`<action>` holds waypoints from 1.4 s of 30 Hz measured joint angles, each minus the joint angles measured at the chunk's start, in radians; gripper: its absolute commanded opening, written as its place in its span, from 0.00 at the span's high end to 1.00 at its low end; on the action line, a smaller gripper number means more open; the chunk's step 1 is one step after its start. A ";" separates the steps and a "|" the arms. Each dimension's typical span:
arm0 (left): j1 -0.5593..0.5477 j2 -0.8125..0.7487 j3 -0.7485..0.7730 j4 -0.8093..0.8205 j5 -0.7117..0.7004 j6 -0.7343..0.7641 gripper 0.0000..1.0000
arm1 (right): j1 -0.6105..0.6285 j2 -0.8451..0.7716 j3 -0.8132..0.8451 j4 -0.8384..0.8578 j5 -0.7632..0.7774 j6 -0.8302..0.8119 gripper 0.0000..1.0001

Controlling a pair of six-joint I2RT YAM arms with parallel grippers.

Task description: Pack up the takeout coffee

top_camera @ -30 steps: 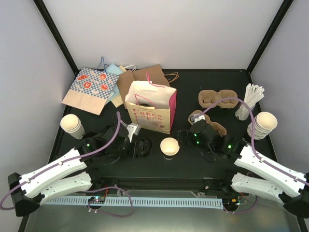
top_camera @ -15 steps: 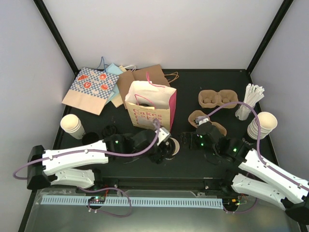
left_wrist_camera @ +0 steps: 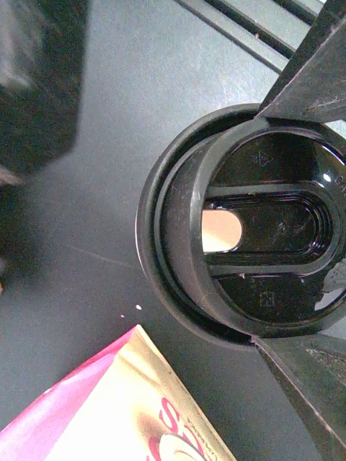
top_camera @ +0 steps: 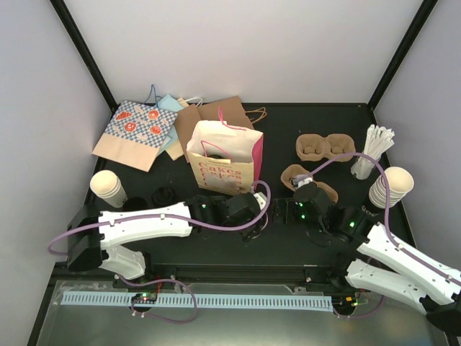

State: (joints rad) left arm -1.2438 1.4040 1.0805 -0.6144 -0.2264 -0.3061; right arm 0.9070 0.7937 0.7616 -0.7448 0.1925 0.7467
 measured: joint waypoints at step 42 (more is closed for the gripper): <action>0.014 0.078 0.063 -0.003 -0.011 0.047 0.24 | -0.172 -0.005 -0.152 0.114 -0.377 0.040 0.01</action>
State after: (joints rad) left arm -1.2293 1.4822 1.1439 -0.6174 -0.2375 -0.2596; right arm 0.7349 0.7891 0.6098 -0.6304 -0.1848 0.7872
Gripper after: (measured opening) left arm 0.772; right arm 0.993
